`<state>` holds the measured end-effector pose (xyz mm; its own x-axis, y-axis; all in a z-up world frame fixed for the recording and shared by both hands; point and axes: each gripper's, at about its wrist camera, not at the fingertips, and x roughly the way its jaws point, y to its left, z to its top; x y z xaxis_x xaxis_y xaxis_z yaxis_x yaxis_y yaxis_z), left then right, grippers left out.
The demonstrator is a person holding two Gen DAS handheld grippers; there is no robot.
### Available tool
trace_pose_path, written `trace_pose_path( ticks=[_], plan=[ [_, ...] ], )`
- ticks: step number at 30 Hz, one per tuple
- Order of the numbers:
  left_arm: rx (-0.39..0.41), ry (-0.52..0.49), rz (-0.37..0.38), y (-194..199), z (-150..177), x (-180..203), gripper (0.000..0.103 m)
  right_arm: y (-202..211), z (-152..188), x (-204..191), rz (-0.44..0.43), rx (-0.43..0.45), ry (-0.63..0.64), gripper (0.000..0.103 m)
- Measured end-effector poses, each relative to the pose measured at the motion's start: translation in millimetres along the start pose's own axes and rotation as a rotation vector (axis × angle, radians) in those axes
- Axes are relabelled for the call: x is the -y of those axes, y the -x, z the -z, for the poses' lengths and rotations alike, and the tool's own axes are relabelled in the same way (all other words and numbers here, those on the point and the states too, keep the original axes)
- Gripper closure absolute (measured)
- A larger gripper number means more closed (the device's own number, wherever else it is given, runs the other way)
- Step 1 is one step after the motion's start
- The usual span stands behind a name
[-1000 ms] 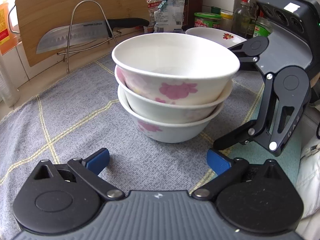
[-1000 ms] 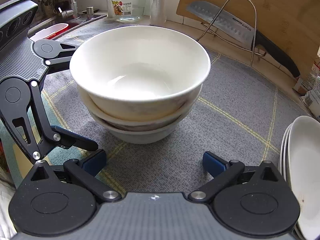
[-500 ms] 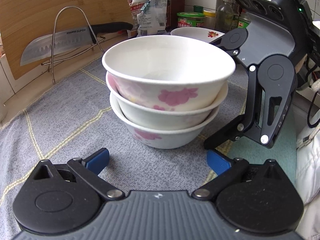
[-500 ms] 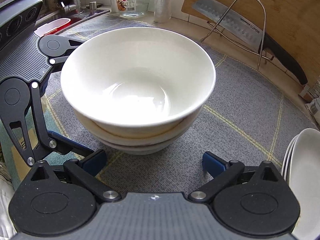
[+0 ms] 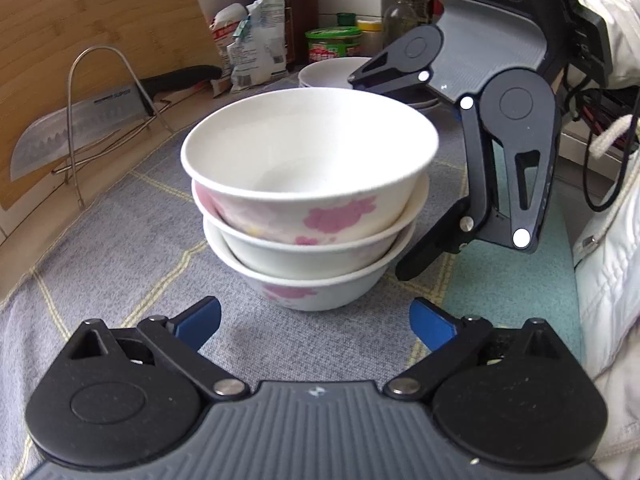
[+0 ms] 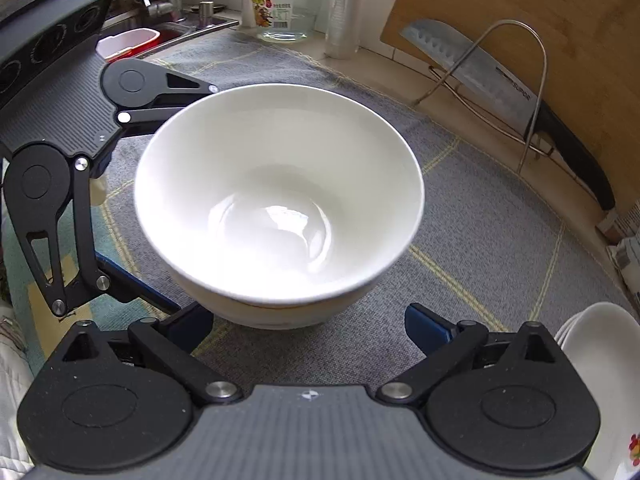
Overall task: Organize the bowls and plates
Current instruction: 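Lift the bowl stack with both grippers and carry it over the plate stack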
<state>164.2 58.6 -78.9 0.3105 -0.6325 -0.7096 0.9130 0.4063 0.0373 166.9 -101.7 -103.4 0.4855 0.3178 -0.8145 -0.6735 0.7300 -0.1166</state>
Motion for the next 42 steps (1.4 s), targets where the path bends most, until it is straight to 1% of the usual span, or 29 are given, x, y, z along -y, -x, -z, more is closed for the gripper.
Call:
trace_pose_path(
  ticks=[2, 5, 7, 10, 12, 17, 42],
  plan=[
    [0.004, -0.023, 0.04, 0.4, -1.7, -1.1, 0.008, 3.5, -3.3, -3.2, -0.029, 0.008, 0.013, 0.0],
    [0.015, -0.044, 0.068, -0.6, -3.2, -3.9, 0.009, 7.1, -9.2, -5.1, -0.053, 0.013, 0.025, 0.002],
    [0.018, -0.053, 0.063, -0.9, -3.7, -6.7, 0.01, 8.7, -12.6, -5.8, -0.058, 0.012, 0.032, 0.003],
    [0.018, -0.048, 0.07, -0.8, -5.6, -13.6, 0.016, 8.0, -15.9, -4.3, -0.055, 0.002, 0.036, 0.007],
    [0.017, -0.052, 0.077, -0.9, -6.9, -16.3, 0.016, 6.9, -15.8, -3.6, -0.054, -0.007, 0.038, 0.011],
    [0.015, -0.092, 0.087, 0.1, -11.3, -16.6, 0.017, 6.6, -16.0, -3.8, -0.053, -0.02, 0.045, 0.015],
    [0.005, -0.151, 0.168, -2.4, -21.1, -24.3, 0.018, 7.5, -19.3, -3.3, -0.049, -0.043, 0.041, 0.015]
  ],
)
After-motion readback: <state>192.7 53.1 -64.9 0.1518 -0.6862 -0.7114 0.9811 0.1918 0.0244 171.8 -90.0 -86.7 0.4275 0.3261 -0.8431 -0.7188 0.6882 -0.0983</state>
